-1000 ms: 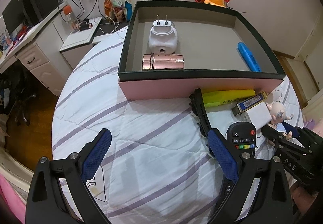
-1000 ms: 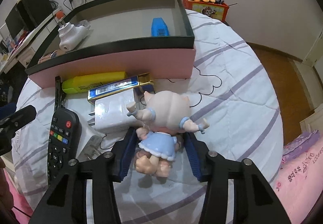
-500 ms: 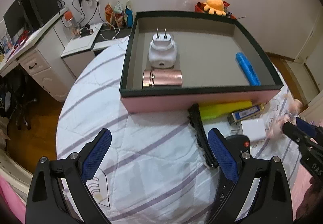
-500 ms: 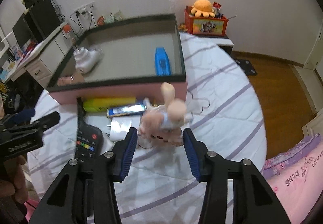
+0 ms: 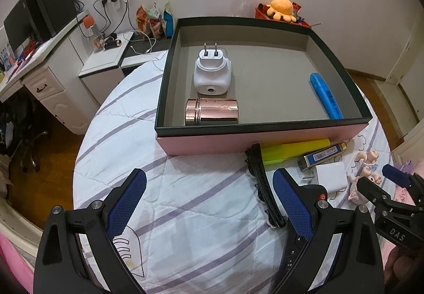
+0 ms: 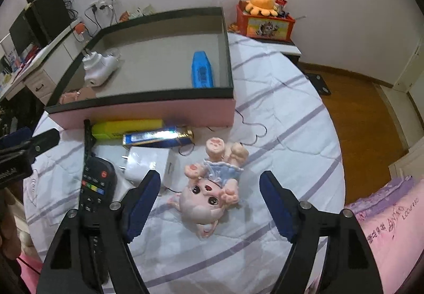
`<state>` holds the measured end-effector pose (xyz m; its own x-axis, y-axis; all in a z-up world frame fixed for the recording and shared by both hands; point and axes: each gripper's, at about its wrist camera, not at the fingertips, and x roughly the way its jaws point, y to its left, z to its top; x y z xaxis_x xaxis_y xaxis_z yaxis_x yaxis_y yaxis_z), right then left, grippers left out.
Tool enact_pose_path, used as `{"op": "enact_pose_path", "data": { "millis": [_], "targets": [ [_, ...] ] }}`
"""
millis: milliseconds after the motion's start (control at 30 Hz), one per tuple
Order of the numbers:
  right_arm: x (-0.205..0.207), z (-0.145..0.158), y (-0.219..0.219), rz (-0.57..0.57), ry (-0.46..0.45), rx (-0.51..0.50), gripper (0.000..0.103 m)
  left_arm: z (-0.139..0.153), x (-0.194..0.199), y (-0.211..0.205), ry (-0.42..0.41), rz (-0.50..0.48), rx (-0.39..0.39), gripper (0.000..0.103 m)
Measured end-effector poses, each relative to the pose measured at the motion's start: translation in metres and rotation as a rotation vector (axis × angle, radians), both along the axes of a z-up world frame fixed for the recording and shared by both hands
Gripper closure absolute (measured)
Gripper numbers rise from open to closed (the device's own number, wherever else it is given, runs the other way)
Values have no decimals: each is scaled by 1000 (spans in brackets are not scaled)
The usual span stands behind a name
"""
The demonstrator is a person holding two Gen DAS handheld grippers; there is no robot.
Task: Organize rigid objects
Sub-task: 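Grasp the doll figure with the right gripper and lift it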
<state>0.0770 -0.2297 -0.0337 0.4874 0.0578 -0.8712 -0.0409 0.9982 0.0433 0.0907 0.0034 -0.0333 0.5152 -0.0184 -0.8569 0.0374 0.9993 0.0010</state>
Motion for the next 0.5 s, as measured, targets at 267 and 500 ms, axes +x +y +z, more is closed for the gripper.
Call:
{"op": "enact_pose_path", "data": {
  "millis": [267, 500],
  "targets": [
    [14, -26, -12, -60, 55, 2, 25, -4, 1, -5, 8, -9, 1, 5],
    [20, -30, 2, -13, 54, 8, 57, -5, 1, -5, 9, -5, 3, 5]
  ]
}}
